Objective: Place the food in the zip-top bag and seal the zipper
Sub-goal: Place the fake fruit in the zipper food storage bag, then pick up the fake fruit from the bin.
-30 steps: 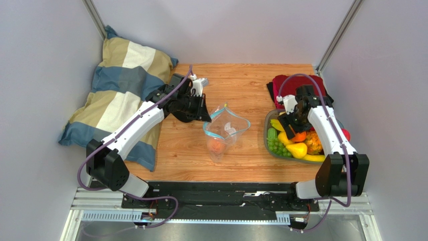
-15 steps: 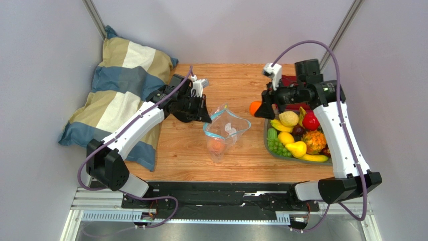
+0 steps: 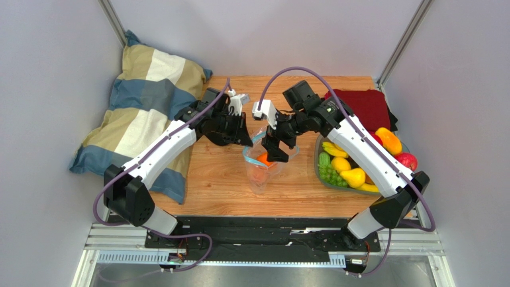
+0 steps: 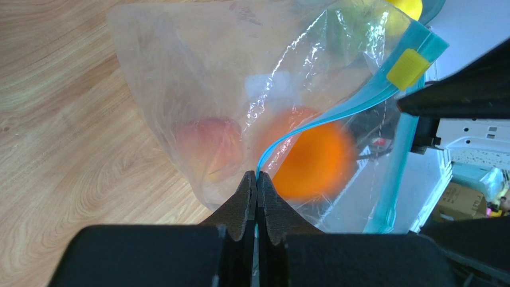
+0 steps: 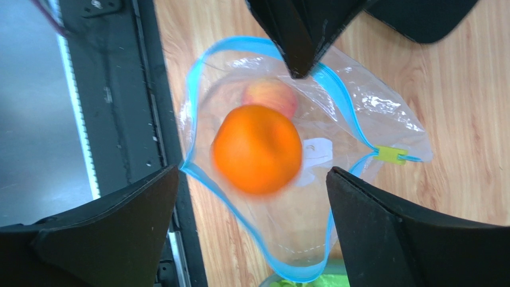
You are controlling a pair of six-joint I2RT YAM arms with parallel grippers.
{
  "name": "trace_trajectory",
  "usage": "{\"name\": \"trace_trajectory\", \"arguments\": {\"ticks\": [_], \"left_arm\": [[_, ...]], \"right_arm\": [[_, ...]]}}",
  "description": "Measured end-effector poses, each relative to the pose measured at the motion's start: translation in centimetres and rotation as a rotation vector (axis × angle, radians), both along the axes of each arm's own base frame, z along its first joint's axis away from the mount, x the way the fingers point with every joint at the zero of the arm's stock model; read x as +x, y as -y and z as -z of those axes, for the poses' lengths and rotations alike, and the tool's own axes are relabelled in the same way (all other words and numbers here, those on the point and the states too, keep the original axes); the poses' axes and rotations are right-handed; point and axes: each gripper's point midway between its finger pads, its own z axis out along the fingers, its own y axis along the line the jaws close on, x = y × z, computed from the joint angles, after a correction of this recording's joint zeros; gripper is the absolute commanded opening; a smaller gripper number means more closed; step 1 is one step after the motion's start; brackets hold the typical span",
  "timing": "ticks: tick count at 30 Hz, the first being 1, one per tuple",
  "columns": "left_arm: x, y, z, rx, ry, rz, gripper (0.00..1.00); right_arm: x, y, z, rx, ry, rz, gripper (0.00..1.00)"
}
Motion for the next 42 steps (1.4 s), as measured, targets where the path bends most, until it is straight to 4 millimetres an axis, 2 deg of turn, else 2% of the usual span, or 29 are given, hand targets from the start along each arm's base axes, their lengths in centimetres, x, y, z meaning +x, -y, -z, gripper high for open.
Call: {"name": "trace_trajectory", "arguments": {"ticks": [5, 7, 9, 11, 12, 14, 15, 19, 22, 24, 29, 42], "left_arm": [[0.0, 0.1, -0.4, -0.009, 0.006, 0.008, 0.00], [0.0, 0.1, -0.4, -0.010, 0.005, 0.009, 0.00], [-0.1, 0.1, -0.4, -0.009, 0.004, 0.010, 0.00], [-0.1, 0.1, -0.4, -0.009, 0.003, 0.010, 0.00], [-0.1, 0.1, -0.4, -0.008, 0.002, 0.009, 0.00], [-0.1, 0.1, -0.4, -0.008, 0.002, 0.009, 0.00], [-0.1, 0.1, -0.4, -0.008, 0.002, 0.009, 0.00], [0.0, 0.0, -0.4, -0.008, 0.002, 0.006, 0.00], [0.0, 0.0, -0.4, -0.008, 0.002, 0.007, 0.00], [0.0, 0.0, -0.4, -0.008, 0.002, 0.007, 0.00], [0.0, 0.0, -0.4, -0.009, 0.003, 0.007, 0.00], [-0.1, 0.1, -0.5, -0.013, 0.001, 0.014, 0.00]], "right_arm": [[1.8, 1.0, 0.4, -0.044, 0.060, 0.067, 1.00], [2.9, 2.3, 0.0, -0.038, 0.068, 0.119, 1.00], [4.6, 4.6, -0.6, -0.030, 0.078, 0.204, 0.99], [6.3, 7.7, -1.1, -0.028, 0.090, 0.305, 0.99], [7.5, 10.4, -1.2, -0.030, 0.090, 0.387, 0.99], [8.5, 14.3, -1.0, -0.044, 0.093, 0.494, 0.99], [8.9, 17.0, -0.5, -0.062, 0.089, 0.563, 0.99], [8.2, 25.9, 2.3, -0.143, 0.014, 0.778, 0.99], [6.8, 31.0, 4.3, -0.206, -0.049, 0.907, 0.99], [6.1, 33.1, 5.1, -0.248, -0.068, 0.959, 0.99], [5.8, 36.1, 6.5, -0.342, -0.083, 1.008, 0.99], [8.5, 38.7, 12.2, -0.448, -0.198, 0.987, 0.99]]}}
